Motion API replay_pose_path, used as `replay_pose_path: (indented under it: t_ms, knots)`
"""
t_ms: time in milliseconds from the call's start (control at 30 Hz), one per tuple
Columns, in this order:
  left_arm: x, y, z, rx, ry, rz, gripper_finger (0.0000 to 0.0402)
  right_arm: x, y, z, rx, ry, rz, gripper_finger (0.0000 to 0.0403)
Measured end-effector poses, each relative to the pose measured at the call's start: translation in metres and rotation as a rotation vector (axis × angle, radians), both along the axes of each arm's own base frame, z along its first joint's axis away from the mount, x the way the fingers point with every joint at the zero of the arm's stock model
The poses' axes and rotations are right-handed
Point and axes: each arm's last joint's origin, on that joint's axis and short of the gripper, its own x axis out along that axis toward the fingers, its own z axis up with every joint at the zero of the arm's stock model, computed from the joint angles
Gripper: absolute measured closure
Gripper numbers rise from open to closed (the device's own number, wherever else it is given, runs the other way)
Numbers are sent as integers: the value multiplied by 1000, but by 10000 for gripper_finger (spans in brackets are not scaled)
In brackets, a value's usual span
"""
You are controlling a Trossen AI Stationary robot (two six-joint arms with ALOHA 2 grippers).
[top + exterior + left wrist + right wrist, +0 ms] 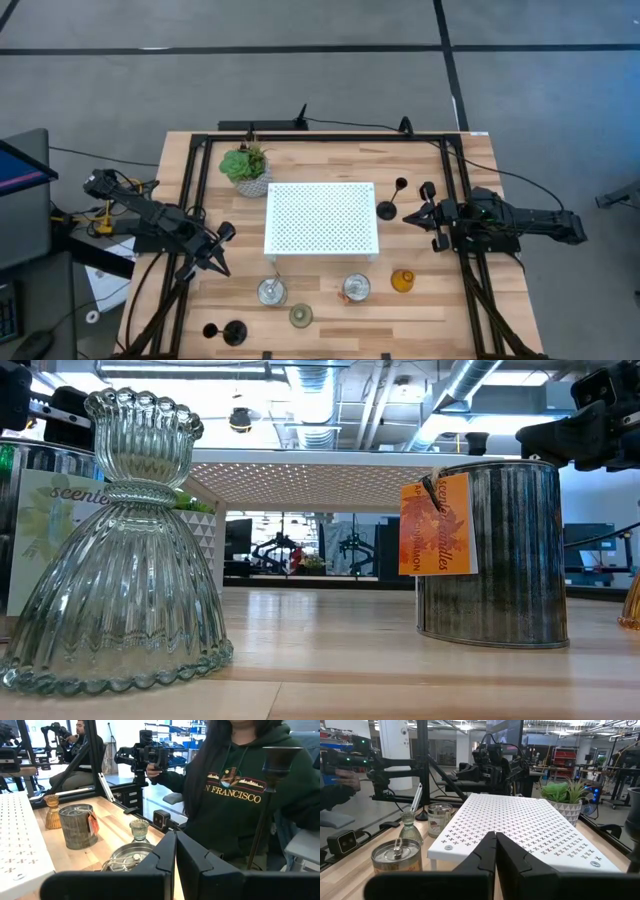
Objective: Pick & Place candle stick holders
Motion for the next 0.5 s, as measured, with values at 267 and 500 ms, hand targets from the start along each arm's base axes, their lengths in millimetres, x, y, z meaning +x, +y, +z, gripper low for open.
replay_pose_path:
  t_ms: [267, 500]
  knots:
    - [1, 1, 1, -9, -9, 63, 389, 0, 0, 0, 0, 0, 0, 403]
    - [8, 8, -2, 13, 25, 399, 389, 0, -1, 0, -10, 1, -27, 403]
